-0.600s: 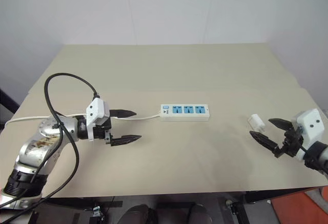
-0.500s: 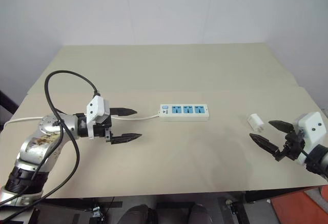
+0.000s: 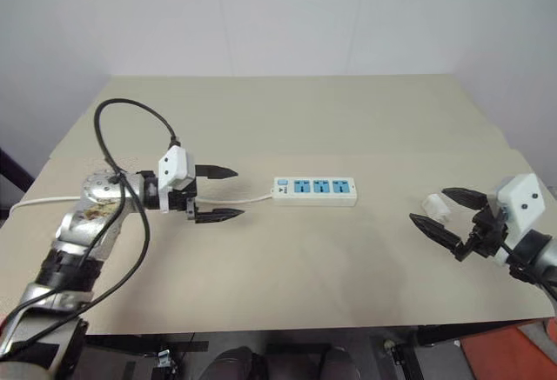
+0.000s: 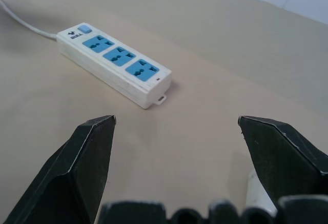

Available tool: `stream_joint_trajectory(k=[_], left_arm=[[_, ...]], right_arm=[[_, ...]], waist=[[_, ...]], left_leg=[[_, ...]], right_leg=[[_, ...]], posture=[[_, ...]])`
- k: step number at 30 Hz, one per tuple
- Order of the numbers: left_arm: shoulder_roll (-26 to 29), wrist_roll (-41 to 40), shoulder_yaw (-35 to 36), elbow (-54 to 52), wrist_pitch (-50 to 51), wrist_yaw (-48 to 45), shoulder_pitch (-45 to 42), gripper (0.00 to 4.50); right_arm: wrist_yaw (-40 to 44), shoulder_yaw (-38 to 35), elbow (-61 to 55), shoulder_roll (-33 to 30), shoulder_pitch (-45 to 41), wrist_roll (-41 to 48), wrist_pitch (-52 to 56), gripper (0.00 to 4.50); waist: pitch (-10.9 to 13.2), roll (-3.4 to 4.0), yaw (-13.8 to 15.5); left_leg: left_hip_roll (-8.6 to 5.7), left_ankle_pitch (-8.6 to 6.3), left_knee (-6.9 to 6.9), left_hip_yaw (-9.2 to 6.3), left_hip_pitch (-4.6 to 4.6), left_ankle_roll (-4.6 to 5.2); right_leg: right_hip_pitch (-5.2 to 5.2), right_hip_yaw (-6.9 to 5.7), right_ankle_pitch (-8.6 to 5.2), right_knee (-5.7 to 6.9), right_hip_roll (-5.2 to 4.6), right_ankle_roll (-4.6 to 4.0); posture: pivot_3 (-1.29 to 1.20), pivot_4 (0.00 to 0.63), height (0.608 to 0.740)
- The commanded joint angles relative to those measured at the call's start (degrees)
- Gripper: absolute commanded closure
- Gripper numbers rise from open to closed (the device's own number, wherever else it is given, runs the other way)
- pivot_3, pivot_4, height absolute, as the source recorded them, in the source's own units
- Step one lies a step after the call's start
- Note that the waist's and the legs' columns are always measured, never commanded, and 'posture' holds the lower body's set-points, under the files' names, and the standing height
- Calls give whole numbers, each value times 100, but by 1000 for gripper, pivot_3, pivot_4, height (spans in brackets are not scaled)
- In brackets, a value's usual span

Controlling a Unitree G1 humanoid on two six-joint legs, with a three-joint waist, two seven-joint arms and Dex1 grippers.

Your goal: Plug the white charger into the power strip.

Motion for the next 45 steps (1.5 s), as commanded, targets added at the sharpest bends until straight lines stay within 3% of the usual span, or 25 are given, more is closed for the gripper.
stream_joint_trajectory(k=[1,9,14,31,43,45], left_arm=[[-215,-41,108,758,-502,-267,-528,17],[-1117,507,61,3903,-2151,-665,-2031,17],[-1407,938,-12,5014,-2795,-770,-2456,17],[-1919,1696,177,5917,-3160,347,-2612,17],[-2145,1968,181,6021,-2920,455,-2363,17],[-2154,1970,214,6021,-2888,395,-2334,397]], right_arm=[[-112,-150,-425,29,62,206,122,0],[-284,-8,-820,120,35,432,282,0],[-419,47,-960,174,-34,545,320,0],[-527,-529,-1460,263,482,1184,550,0],[-706,-733,-1727,285,700,1487,640,0],[-750,-788,-1772,285,749,1521,648,0]], waist=[[2,-3,-8],[6,-17,-25],[16,-33,-55],[20,-42,-18],[17,-46,-21],[15,-48,-20]], left_leg=[[0,0,0,0,-3,0],[-1,-5,8,-4,-4,9],[-1,-8,8,-2,-15,15],[1,-17,23,-10,-29,30],[2,-18,23,-11,-27,32],[2,-18,24,-11,-26,32]], right_leg=[[-2,-3,0,0,0,0],[4,-6,2,-5,0,4],[-6,-6,3,-4,0,5],[-10,-9,10,-5,-3,13],[-7,-8,10,-5,-3,13],[-6,-8,10,-5,-3,13]], posture=[[0,150,740],[0,150,740],[0,150,740],[0,150,740],[0,150,740],[0,150,740]])
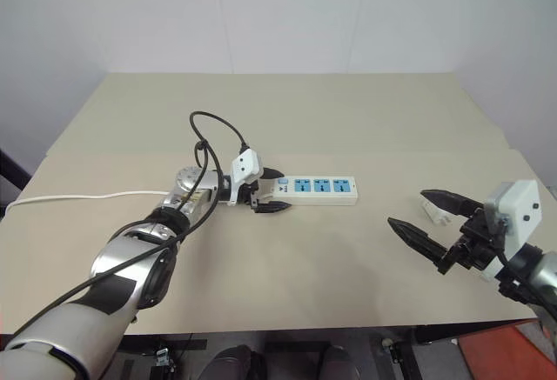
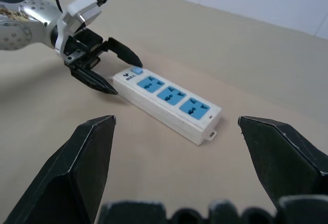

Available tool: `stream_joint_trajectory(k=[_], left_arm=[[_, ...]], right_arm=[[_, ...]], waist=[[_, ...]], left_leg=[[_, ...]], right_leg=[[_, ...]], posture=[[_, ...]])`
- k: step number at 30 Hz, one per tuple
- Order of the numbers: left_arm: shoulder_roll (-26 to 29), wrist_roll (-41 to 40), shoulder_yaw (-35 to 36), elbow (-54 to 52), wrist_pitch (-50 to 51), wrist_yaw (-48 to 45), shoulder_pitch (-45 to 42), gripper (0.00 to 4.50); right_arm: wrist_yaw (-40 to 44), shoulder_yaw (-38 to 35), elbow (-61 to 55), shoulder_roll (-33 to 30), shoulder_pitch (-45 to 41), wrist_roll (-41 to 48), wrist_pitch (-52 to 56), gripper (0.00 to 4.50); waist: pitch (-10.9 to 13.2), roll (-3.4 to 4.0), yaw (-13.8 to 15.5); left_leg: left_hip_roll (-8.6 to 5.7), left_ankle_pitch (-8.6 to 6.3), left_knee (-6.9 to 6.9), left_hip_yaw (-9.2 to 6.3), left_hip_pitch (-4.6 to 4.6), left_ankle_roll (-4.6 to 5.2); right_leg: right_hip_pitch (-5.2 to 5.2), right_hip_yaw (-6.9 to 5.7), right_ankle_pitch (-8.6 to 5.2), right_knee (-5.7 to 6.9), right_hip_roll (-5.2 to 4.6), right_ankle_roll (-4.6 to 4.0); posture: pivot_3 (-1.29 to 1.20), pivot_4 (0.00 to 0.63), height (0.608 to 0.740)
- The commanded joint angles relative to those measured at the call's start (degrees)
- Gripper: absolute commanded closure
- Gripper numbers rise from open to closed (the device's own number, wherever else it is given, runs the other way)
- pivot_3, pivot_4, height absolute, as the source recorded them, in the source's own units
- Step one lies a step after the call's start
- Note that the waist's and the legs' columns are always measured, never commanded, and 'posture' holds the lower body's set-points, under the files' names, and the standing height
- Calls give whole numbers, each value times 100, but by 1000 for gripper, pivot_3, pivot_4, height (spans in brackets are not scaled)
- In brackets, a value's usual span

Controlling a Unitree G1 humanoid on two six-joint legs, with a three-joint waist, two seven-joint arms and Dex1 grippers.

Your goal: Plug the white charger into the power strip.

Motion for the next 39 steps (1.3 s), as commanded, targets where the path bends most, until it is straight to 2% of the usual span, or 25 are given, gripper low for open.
stream_joint_trajectory(k=[1,10,21,26,33,36,39], left_arm=[[-39,56,45,-6,82,-97,121,561],[26,102,113,-57,83,-335,158,3316],[217,108,118,-131,108,-578,334,3316],[270,-23,145,-280,183,-1064,488,3316],[539,-150,344,-425,236,-791,326,3316],[639,-299,489,-525,349,-888,149,2720],[749,-521,630,-698,460,-1263,46,1786]], right_arm=[[-97,-361,-229,12,74,195,34,0],[-215,-333,-199,-75,13,314,26,0],[-214,-167,-100,-70,-179,278,25,0],[-226,-223,-156,-81,-160,363,78,0],[-247,-136,-146,-74,-284,401,130,0],[-249,-96,-120,-74,-352,406,156,0],[-243,-51,-108,-67,-385,403,160,0]], waist=[[-1,-1,3],[-6,-4,26],[-7,-3,-17],[-10,-2,-13],[-12,-3,-17],[-11,-3,-20],[-11,-5,-14]], left_leg=[[0,0,0,0,0,0],[0,-2,0,0,4,3],[0,-2,-1,2,7,4],[1,-2,-1,3,9,4],[2,-3,1,3,16,6],[2,-3,0,3,12,6],[0,-3,1,4,-3,4]], right_leg=[[0,0,0,0,0,0],[4,1,0,-1,-1,0],[5,3,0,0,-1,0],[6,3,0,1,-1,-1],[12,4,1,1,-1,-1],[5,5,1,4,-1,-2],[-7,4,1,2,-1,-1]], posture=[[0,150,740],[0,150,740],[0,150,740],[0,150,740],[0,150,740],[0,150,740],[0,150,740]])
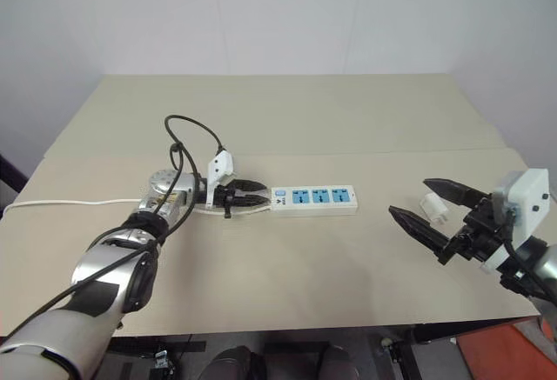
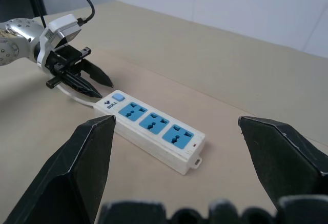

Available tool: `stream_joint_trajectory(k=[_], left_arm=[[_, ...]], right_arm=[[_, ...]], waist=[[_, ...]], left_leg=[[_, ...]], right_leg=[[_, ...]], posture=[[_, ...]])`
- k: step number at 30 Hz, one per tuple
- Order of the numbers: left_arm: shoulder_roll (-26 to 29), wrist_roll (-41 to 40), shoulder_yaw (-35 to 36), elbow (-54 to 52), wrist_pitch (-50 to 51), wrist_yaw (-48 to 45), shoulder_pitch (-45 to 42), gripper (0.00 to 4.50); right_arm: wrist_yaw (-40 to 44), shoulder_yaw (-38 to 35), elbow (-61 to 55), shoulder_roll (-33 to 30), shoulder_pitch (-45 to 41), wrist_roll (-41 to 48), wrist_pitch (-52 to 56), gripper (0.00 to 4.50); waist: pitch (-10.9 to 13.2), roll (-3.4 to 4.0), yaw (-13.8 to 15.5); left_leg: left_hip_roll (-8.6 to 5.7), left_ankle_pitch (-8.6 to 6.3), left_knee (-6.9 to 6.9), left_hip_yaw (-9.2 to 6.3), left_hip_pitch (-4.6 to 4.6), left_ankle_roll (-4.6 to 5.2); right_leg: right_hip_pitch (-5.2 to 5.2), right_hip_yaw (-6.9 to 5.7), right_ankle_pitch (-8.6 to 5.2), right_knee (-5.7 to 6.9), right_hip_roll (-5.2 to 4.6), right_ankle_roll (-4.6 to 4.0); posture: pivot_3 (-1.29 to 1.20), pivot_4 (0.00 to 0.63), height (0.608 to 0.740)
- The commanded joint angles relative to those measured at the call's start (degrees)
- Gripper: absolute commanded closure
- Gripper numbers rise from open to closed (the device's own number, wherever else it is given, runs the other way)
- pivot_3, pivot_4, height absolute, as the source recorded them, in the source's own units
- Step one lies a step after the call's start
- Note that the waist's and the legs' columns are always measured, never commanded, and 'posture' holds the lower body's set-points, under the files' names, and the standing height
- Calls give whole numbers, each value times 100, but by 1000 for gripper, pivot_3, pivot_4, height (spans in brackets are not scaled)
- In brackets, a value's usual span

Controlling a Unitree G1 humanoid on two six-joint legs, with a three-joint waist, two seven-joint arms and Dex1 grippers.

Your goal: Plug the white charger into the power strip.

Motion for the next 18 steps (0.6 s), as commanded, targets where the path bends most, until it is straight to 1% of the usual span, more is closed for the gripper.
stream_joint_trajectory(k=[1,5,6,12,18], left_arm=[[179,-339,202,-369,128,-511,-255,1450],[306,-296,31,-610,128,-989,-95,136],[329,-252,-33,-655,143,-1062,-43,28],[357,249,-558,-728,-343,-908,298,28],[210,402,-779,-730,-334,-631,490,28]], right_arm=[[-27,5,-74,-51,-89,92,20,0],[-26,47,-54,-52,-112,88,12,0],[-26,58,-45,-53,-125,89,12,0],[-41,91,-39,-47,-166,90,7,0],[-73,21,-95,-27,-102,143,34,0]], waist=[[1,-1,7],[1,-1,8],[1,-1,8],[1,-1,-1],[1,-1,31]], left_leg=[[-1,0,0,0,-2,0],[-1,1,1,1,-2,-1],[-1,1,2,1,-1,-1],[0,0,5,0,-1,0],[0,0,8,-2,-3,0]], right_leg=[[-1,-2,0,-1,0,0],[1,-4,0,-2,0,1],[3,-4,0,-2,0,1],[2,-3,0,0,0,1],[3,-4,0,0,0,1]], posture=[[0,150,740],[0,150,740],[0,150,740],[0,150,740],[0,150,740]])
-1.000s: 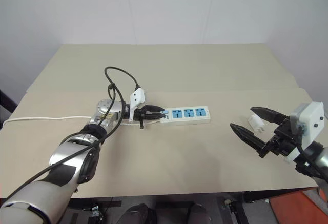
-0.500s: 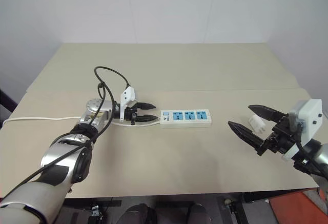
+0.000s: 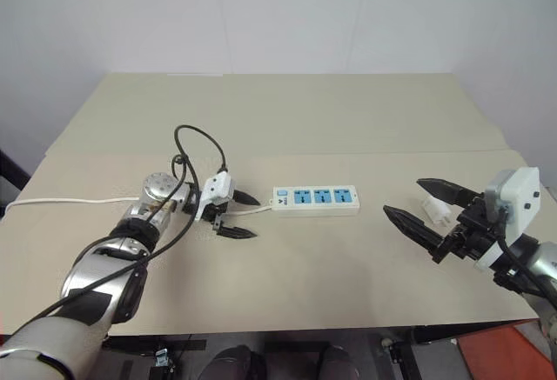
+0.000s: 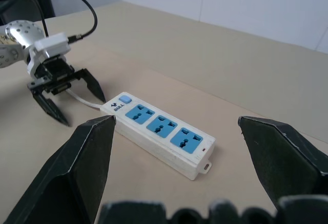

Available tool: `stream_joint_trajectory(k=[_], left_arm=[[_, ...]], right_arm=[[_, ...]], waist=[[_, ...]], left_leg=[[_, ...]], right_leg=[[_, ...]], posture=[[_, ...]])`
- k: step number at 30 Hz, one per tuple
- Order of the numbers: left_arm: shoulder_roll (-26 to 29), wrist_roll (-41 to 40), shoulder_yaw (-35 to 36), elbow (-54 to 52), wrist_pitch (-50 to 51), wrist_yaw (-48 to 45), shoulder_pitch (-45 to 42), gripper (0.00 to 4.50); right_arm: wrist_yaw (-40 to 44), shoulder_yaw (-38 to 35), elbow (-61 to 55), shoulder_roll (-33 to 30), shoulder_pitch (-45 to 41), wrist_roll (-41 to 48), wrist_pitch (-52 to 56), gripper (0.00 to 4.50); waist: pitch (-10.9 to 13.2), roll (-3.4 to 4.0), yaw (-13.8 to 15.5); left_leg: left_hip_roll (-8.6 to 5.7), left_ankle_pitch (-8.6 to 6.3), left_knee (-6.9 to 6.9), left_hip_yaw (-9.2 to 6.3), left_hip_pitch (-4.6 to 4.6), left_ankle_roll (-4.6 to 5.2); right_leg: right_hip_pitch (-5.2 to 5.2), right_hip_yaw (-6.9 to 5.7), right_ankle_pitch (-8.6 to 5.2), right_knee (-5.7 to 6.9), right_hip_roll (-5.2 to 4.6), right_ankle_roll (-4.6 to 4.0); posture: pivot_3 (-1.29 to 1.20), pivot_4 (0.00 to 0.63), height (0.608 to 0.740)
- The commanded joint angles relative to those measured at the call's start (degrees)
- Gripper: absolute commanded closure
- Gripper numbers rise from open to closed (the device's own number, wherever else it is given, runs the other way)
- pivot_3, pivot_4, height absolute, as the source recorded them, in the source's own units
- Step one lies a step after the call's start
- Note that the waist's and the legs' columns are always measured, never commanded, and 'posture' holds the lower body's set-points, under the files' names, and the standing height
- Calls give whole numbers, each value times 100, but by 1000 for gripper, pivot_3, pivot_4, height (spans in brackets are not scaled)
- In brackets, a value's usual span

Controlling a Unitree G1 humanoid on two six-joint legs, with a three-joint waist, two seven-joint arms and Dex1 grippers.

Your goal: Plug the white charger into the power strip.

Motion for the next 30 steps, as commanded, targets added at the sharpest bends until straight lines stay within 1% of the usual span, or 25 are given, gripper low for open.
stream_joint_trajectory(k=[1,2,4,6,9,14,17,23,26,30], left_arm=[[-93,131,-148,-143,-63,282,17,28],[-111,193,-198,-133,-38,406,24,28],[-131,304,-298,-96,30,596,32,433],[-128,331,-370,-65,66,582,52,826],[-133,290,-409,-70,102,550,87,1868],[-125,288,-482,-110,99,561,167,3400],[-117,241,-509,-298,154,440,280,4240],[-13,128,-528,-974,302,270,635,4240],[112,-71,-527,-1881,650,163,1075,4240],[328,-309,-529,-3320,1358,270,1833,4240]], right_arm=[[-44,-155,-166,-21,13,132,16,0],[-52,-165,-182,-16,31,138,16,0],[-79,-185,-214,-5,66,162,18,0],[-109,-199,-242,4,92,179,19,0],[-133,-236,-266,11,133,199,16,0],[-166,-258,-299,5,148,242,10,0],[-173,-245,-315,12,155,248,4,0],[-153,-228,-316,20,186,224,-6,0],[-150,-203,-315,21,199,202,-13,0],[-139,-178,-305,17,210,188,-27,0]], waist=[[0,0,16],[0,0,22],[-1,0,32],[-3,0,36],[-6,0,33],[-9,1,23],[-16,1,24],[-25,4,-4],[-27,6,-23],[-27,7,-28]], left_leg=[[0,-1,1,0,3,1],[0,-1,2,0,4,2],[0,-2,5,-1,5,4],[0,-4,8,-1,9,6],[2,-11,10,0,21,19],[8,-16,13,1,28,27],[9,-16,14,1,29,27],[10,-14,14,2,28,23],[10,-11,9,4,24,19],[11,-11,4,8,19,18]], right_leg=[[4,0,0,0,0,0],[5,0,0,0,0,0],[7,0,1,1,0,1],[12,1,1,1,-1,1],[21,4,1,0,-1,1],[21,9,1,-2,-3,0],[21,10,2,-2,-3,-2],[19,10,3,0,-4,-2],[18,11,3,3,-4,-2],[12,13,2,0,-4,-1]], posture=[[0,150,740],[0,150,740],[0,150,740],[0,150,740],[0,150,740],[0,150,740],[0,150,740],[0,150,740],[0,150,740],[0,150,740]])
